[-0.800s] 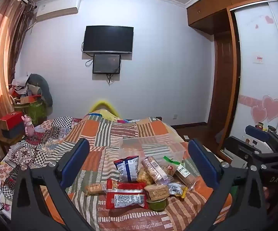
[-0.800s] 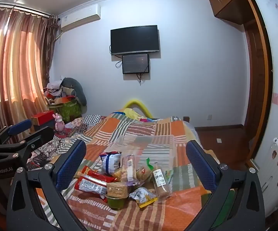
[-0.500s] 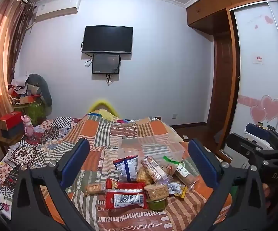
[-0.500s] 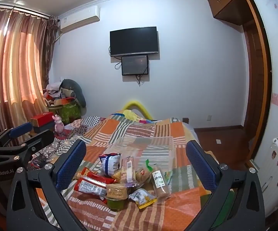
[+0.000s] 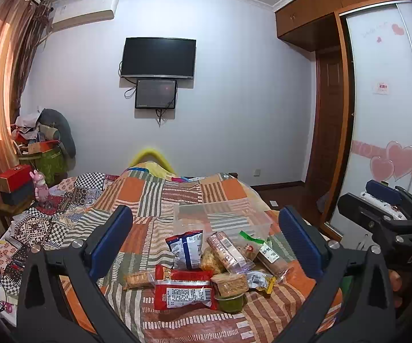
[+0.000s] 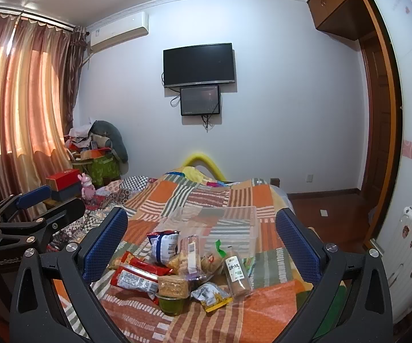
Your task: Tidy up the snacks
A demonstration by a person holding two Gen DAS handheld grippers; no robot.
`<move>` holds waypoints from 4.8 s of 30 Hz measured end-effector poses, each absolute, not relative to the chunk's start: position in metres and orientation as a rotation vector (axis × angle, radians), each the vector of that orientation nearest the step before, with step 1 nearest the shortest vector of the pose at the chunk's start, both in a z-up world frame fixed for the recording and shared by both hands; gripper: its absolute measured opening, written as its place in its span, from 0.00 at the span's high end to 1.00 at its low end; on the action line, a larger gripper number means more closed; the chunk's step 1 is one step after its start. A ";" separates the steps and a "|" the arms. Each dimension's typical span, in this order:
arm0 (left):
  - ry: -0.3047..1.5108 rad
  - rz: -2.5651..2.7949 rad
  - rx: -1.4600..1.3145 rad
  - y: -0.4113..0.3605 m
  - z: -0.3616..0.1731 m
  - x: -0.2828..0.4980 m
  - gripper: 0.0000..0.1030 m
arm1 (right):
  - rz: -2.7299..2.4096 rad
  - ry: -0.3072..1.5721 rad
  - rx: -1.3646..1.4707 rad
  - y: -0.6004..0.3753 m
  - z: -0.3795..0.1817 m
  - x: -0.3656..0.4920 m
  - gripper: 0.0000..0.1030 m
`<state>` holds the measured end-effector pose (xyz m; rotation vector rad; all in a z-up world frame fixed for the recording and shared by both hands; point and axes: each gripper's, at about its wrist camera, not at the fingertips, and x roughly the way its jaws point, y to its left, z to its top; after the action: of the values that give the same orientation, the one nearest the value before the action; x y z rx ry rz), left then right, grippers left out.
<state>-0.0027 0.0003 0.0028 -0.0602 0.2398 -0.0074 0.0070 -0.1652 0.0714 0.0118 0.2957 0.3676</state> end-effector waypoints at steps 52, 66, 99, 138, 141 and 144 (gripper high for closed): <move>0.251 -0.022 -0.069 0.004 -0.003 0.005 0.00 | 0.391 0.304 0.032 -0.167 0.068 0.011 0.00; 0.340 -0.008 -0.066 0.019 -0.036 0.042 0.00 | 0.396 0.387 0.037 -0.170 0.040 0.038 0.08; 0.882 -0.096 -0.126 0.044 -0.205 0.159 0.00 | 0.372 0.865 -0.010 -0.180 -0.086 0.145 0.35; 0.644 -0.107 -0.037 0.038 -0.113 0.135 0.79 | 0.349 0.770 0.029 -0.196 -0.051 0.138 0.68; 0.610 -0.110 -0.033 0.038 -0.099 0.143 0.79 | 0.352 0.739 0.026 -0.194 -0.043 0.140 0.68; 0.588 -0.127 -0.038 0.037 -0.086 0.154 0.79 | 0.355 0.710 0.021 -0.192 -0.035 0.146 0.69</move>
<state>0.1542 0.0374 -0.0864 -0.0378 0.5875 -0.1265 0.1457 -0.1921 -0.0351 0.0206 0.7097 0.3547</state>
